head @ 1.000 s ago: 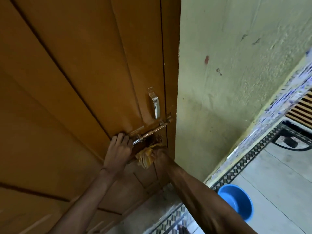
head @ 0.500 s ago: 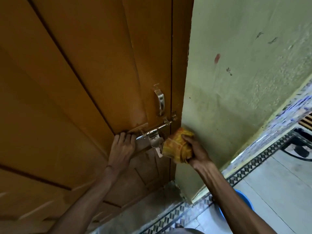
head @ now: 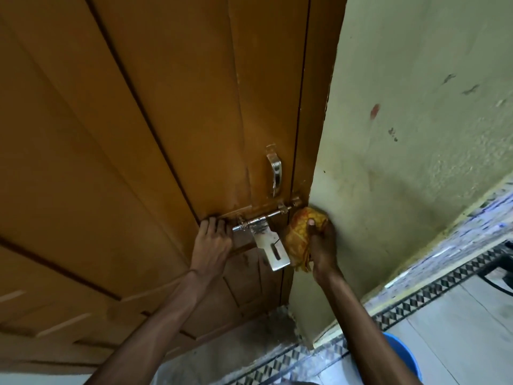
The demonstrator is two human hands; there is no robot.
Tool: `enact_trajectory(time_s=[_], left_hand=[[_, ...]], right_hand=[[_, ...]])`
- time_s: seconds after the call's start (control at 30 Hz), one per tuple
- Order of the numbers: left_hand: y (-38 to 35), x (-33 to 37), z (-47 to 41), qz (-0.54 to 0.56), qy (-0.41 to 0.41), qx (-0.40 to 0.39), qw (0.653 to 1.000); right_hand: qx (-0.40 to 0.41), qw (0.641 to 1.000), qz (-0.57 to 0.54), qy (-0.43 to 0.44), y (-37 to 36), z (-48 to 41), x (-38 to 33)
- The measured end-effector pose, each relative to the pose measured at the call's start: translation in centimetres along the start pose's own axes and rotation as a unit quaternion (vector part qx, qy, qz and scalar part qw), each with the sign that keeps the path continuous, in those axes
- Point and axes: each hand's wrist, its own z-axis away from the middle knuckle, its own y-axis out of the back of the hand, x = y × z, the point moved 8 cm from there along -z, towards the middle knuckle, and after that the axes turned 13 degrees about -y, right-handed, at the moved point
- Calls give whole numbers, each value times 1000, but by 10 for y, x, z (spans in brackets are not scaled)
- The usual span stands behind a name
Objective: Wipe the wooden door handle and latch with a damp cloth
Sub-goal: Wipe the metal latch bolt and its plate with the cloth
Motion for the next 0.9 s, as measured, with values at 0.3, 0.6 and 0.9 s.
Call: enact_trajectory(time_s=[0.3,0.6,0.9], left_hand=[[1,-1,-1,9,20,-25,999],[4,-5,-2,40,39,-34,998],[1,-3,-3,38,22,-27,999]], right_hand=[[-289,877,-167,-344,-57,7,40],[-338,879,-127,-312,-74,0,32],[-347,882,63,-313,-84,-2,28]])
